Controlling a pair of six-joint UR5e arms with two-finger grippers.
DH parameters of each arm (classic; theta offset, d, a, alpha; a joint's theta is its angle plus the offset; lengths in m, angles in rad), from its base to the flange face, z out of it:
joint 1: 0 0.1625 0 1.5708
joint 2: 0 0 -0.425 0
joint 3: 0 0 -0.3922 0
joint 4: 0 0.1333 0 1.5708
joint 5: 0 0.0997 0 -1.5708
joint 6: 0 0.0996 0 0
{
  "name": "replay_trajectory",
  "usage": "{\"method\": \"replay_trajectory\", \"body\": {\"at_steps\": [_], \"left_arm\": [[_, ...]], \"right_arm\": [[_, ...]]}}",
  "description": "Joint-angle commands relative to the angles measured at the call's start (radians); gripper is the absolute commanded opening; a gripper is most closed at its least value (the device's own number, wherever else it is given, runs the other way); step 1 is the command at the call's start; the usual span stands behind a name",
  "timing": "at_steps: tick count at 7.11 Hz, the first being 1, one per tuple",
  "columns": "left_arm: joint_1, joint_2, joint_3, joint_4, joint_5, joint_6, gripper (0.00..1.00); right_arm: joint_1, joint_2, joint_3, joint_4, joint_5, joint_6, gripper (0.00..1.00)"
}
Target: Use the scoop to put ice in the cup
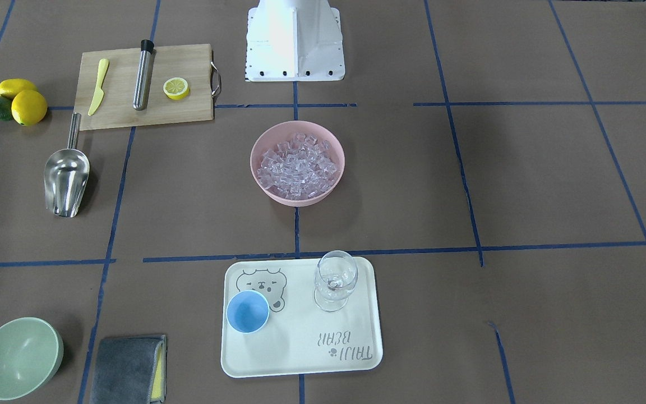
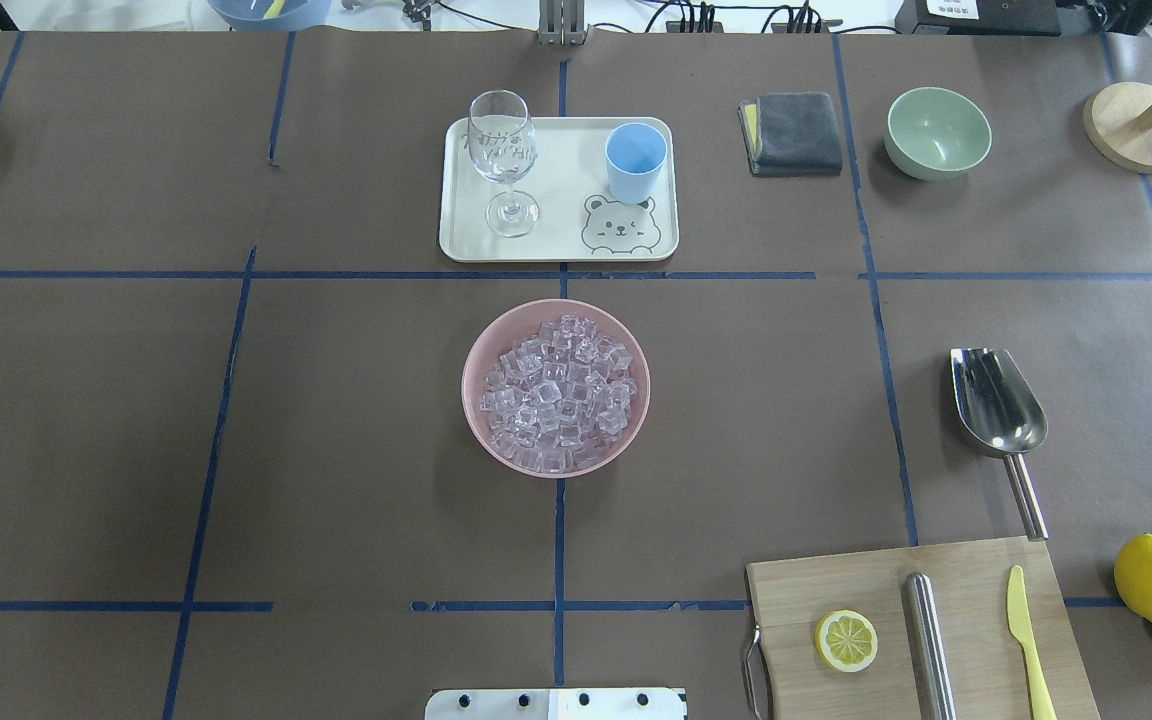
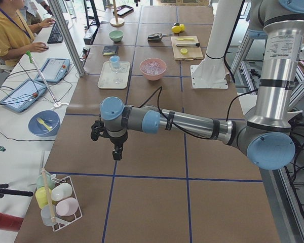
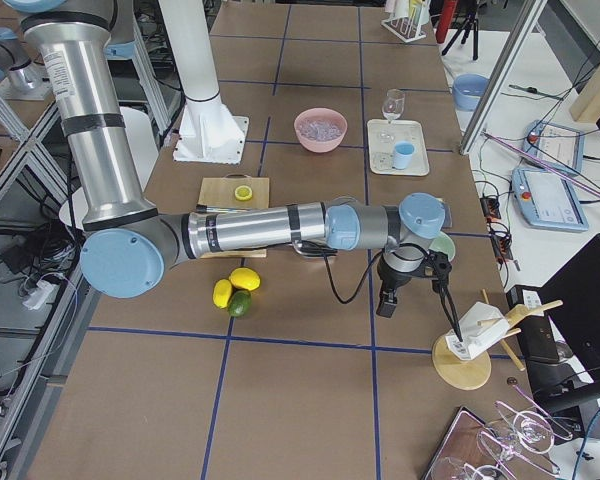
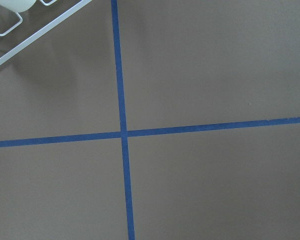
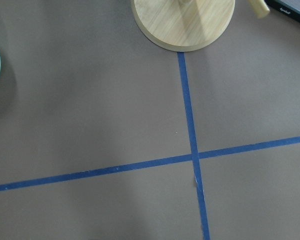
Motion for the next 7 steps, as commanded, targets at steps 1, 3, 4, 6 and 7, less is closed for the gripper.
{"method": "replay_trajectory", "body": {"at_steps": [1,3,4,6,7], "left_arm": [[-0.014,-0.022,-0.044,0.039,-0.003,0.02,1.0],[-0.016,-0.022,-0.056,0.032,-0.003,0.015,1.0],[-0.016,-0.021,-0.06,0.026,-0.01,0.008,1.0],[0.025,-0.027,-0.083,-0.093,-0.013,0.017,1.0],[0.152,-0.021,-0.071,-0.296,-0.01,0.014,1.0]], "right_arm": [[0.003,-0.017,0.01,0.0,0.003,-0.018,1.0],[0.003,-0.019,0.033,0.0,0.012,-0.015,1.0],[0.002,-0.022,0.064,0.0,0.029,-0.012,1.0],[-0.03,-0.034,0.124,0.002,0.057,-0.015,1.0],[-0.114,-0.05,0.211,0.002,0.057,-0.009,1.0]]}}
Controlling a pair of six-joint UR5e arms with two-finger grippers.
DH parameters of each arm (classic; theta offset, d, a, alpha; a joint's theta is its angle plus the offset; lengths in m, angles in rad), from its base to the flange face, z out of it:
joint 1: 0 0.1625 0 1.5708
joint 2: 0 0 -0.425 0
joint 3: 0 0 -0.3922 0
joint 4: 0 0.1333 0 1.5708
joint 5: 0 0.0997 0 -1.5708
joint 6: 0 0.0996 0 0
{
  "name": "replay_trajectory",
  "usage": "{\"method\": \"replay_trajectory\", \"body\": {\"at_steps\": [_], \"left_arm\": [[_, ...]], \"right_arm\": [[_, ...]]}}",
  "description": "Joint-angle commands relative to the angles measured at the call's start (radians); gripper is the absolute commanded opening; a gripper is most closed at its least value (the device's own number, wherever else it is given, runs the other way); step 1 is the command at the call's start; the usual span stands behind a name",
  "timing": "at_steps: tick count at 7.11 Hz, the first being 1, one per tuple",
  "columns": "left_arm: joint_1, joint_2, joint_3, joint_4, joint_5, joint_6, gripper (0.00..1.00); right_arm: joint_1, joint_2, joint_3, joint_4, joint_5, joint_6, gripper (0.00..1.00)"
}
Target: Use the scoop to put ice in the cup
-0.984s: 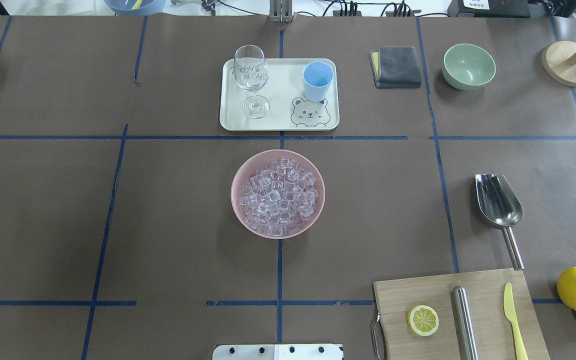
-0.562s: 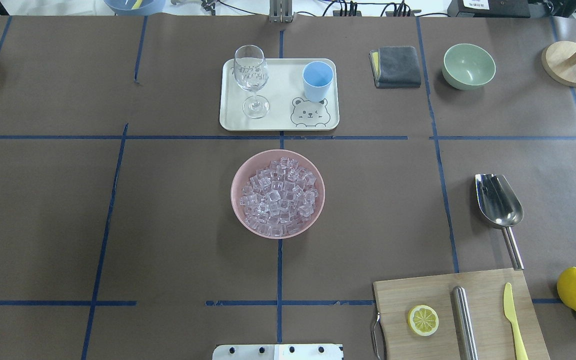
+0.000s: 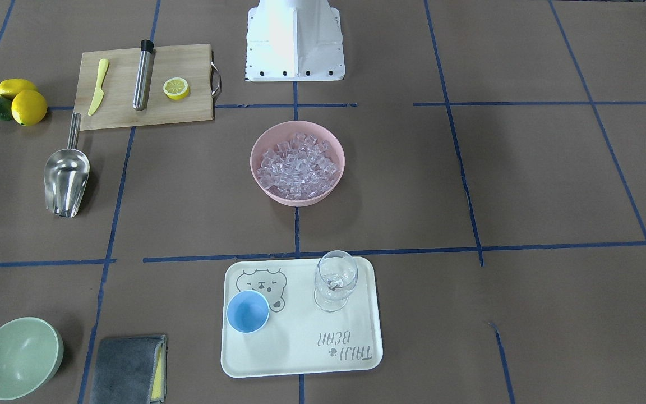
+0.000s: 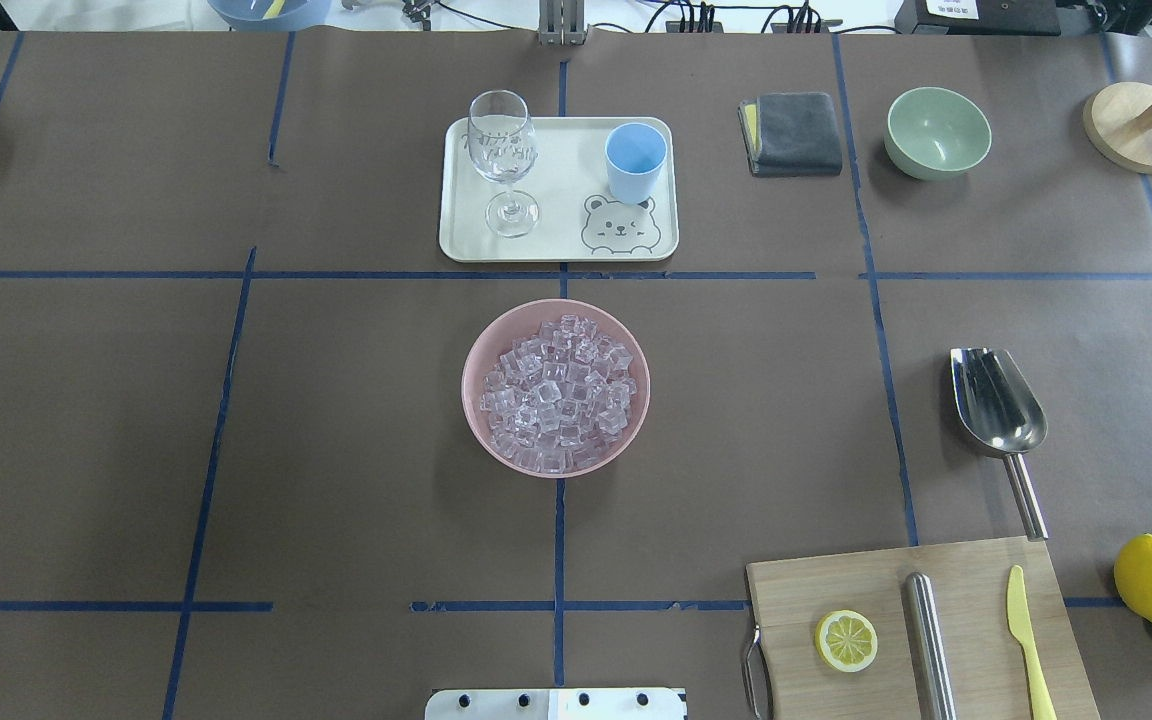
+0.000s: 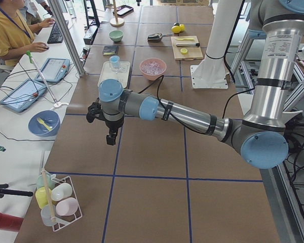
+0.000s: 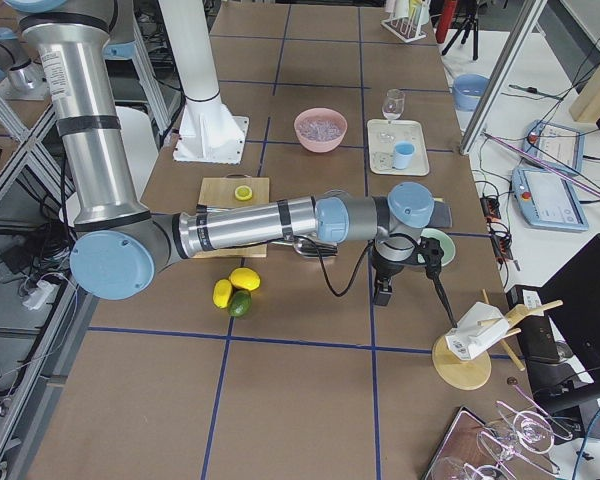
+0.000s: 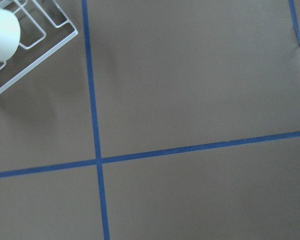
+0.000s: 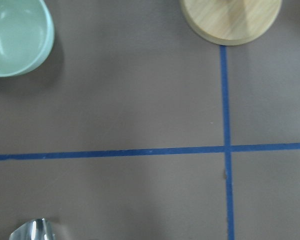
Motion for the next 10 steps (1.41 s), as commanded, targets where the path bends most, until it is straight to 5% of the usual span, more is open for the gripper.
{"method": "replay_trajectory", "body": {"at_steps": [1,6,8,9,10], "left_arm": [[0.199,-0.002,0.0,-0.287,-0.001,-0.005,1.0],[0.603,-0.179,0.099,-0.663,0.041,-0.003,1.0],[0.742,-0.251,0.104,-0.664,0.191,-0.006,1.0],[0.758,-0.275,0.131,-0.667,0.206,0.0,1.0],[0.76,-0.316,0.165,-0.67,0.204,0.0,1.0]], "right_arm": [[-0.129,-0.039,0.152,0.002,0.004,0.044,1.0],[-0.398,-0.161,0.461,0.005,-0.114,0.446,1.0],[-0.455,-0.276,0.458,0.244,-0.125,0.514,1.0],[-0.496,-0.298,0.463,0.345,-0.133,0.697,1.0],[-0.644,-0.324,0.466,0.44,-0.286,0.924,1.0]]}}
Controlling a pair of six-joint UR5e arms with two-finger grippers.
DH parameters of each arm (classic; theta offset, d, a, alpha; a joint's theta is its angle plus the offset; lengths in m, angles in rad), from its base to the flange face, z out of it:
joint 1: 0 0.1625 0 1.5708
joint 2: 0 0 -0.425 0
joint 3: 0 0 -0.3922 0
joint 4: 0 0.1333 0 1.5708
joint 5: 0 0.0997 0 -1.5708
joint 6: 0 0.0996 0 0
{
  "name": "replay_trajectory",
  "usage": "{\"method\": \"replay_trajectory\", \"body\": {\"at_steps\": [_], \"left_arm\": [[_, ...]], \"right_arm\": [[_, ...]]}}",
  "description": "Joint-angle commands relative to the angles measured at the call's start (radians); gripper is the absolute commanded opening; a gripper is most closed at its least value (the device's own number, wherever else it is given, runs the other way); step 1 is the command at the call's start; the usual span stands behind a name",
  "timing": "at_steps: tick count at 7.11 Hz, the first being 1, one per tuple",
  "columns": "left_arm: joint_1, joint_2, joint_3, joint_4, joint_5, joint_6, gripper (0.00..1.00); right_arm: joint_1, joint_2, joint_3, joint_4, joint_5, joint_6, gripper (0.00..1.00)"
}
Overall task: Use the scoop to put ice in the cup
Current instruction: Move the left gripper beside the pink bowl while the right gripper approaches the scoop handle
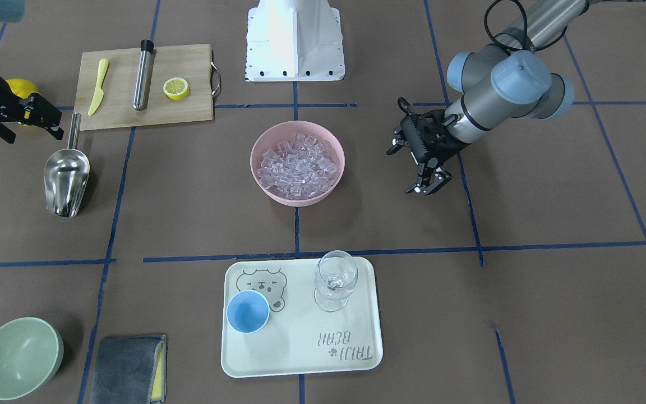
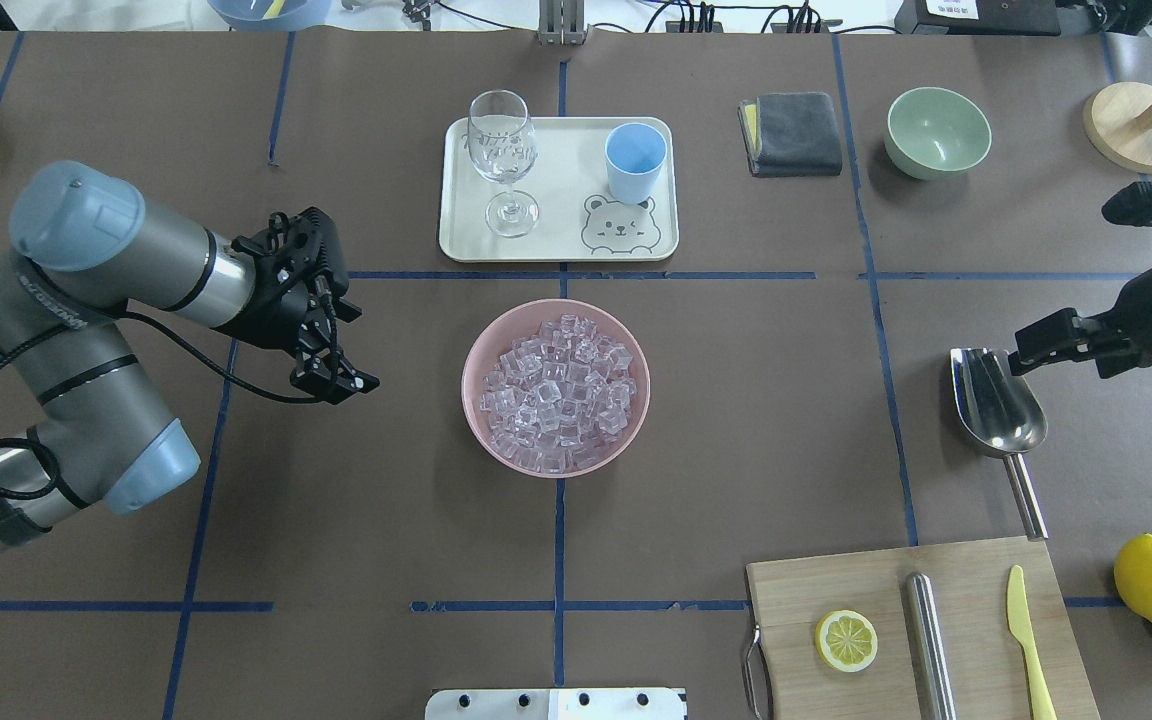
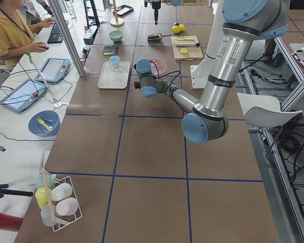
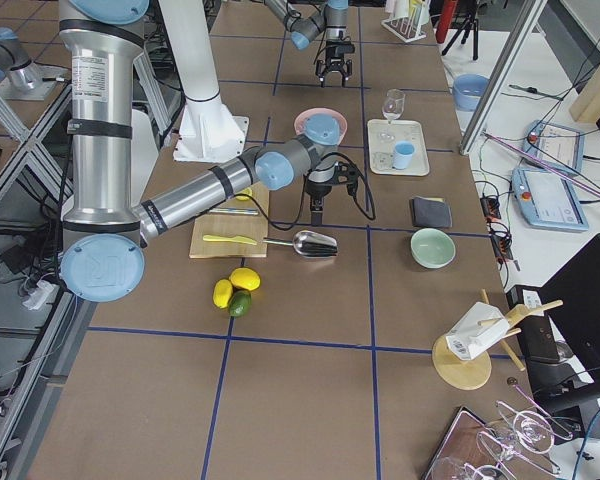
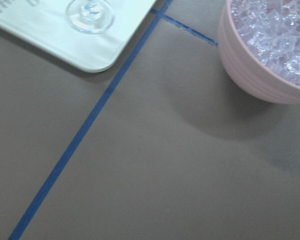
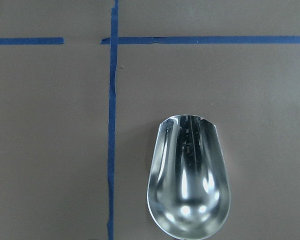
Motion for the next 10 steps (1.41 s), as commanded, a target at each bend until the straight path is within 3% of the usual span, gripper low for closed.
{"method": "replay_trajectory", "body": {"at_steps": [1,2,3,5,8,10], "left_arm": [[0.03,-0.051,0.041,-0.006,0.014,0.003,1.0],[0.031,-0.051,0.04,-0.006,0.014,0.003,1.0],[0.032,-0.053,0.038,-0.006,0.014,0.001,1.0],[0.032,-0.054,0.035,-0.003,0.014,-0.003,1.0],[0.032,-0.054,0.031,-0.003,0.014,-0.005,1.0],[0.032,-0.053,0.028,-0.002,0.011,-0.003,1.0]], "right_arm": [[-0.259,-0.064,0.006,0.15,-0.289,0.337,1.0],[-0.267,-0.145,0.004,0.243,-0.305,0.356,1.0],[-0.31,-0.268,-0.019,0.479,-0.397,0.417,1.0],[-0.433,-0.273,-0.064,0.509,-0.551,0.453,0.95],[-0.468,-0.287,-0.068,0.512,-0.558,0.473,0.99],[-0.531,-0.286,-0.075,0.515,-0.593,0.49,0.96]]}}
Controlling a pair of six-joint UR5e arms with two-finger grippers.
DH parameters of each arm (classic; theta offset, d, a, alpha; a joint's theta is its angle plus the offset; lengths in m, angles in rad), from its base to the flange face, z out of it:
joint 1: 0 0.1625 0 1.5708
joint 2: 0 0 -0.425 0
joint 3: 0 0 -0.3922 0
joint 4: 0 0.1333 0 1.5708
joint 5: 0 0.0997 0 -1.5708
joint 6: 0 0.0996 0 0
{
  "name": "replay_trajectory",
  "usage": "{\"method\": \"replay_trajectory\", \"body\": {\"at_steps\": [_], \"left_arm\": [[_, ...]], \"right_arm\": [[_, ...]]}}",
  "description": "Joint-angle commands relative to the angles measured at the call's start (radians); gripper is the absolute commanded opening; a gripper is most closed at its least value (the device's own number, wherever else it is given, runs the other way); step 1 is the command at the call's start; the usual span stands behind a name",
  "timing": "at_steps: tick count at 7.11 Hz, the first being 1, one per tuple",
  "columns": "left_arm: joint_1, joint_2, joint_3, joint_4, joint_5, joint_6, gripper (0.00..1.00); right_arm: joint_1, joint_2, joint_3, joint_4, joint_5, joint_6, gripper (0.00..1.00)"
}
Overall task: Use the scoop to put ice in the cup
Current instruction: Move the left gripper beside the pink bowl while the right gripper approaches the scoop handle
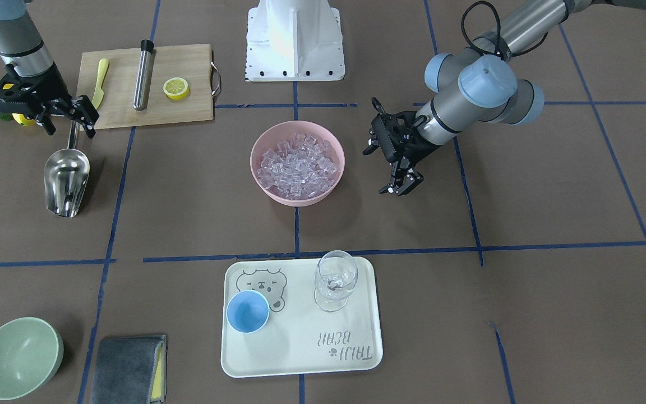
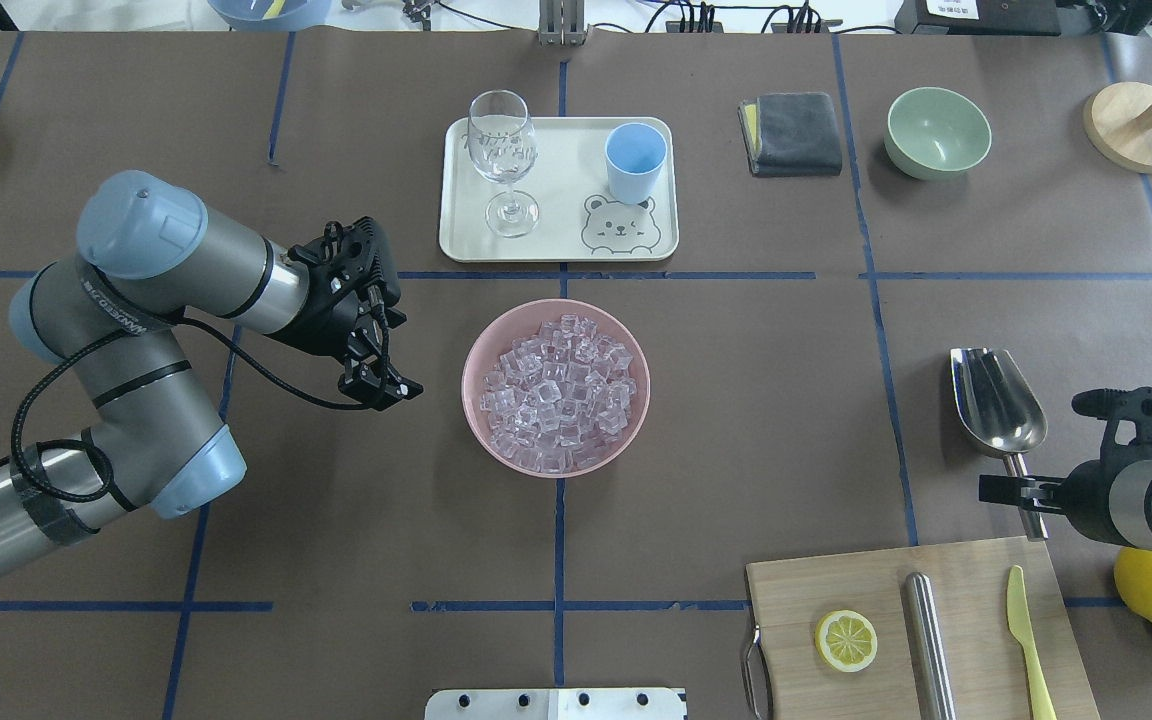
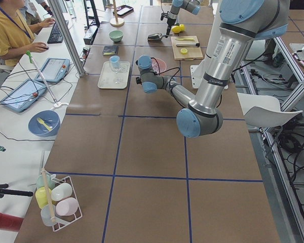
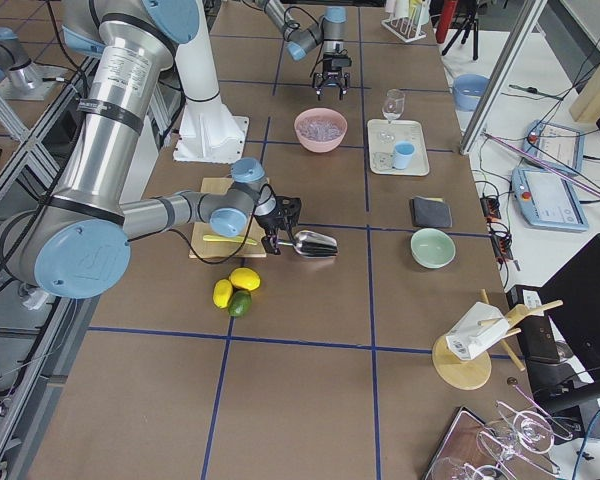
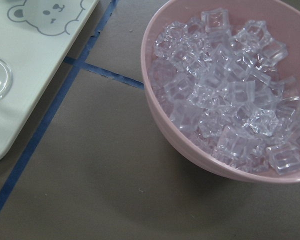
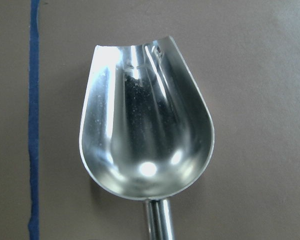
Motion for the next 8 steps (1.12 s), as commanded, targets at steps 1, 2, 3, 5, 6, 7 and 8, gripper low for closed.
{"method": "replay_trajectory", "body": {"at_steps": [1,2,3,5,6,7,8], "left_arm": [[0.0,0.001,-0.001,-0.001,-0.002,0.001,1.0],[0.0,0.001,-0.001,-0.001,-0.002,0.001,1.0],[0.0,0.001,-0.001,-0.001,-0.002,0.001,1.0],[0.0,0.004,0.005,0.001,-0.002,0.009,1.0],[0.003,0.001,0.011,-0.002,0.001,0.012,1.0],[0.03,0.001,0.011,-0.002,0.003,0.012,1.0],[0.064,0.001,0.014,-0.033,0.004,0.012,1.0]], "right_arm": [[-0.04,0.0,-0.02,0.005,-0.031,0.007,0.82],[-0.04,0.001,-0.034,0.007,-0.047,0.008,0.43],[-0.04,0.001,-0.034,0.008,-0.053,0.008,0.0],[-0.037,0.0,-0.002,0.017,-0.076,0.005,0.0],[-0.034,-0.008,0.033,0.019,-0.077,0.005,0.0],[-0.028,-0.029,0.075,0.019,-0.074,-0.033,0.0],[-0.021,-0.029,0.111,0.016,-0.059,-0.105,0.0]]}}
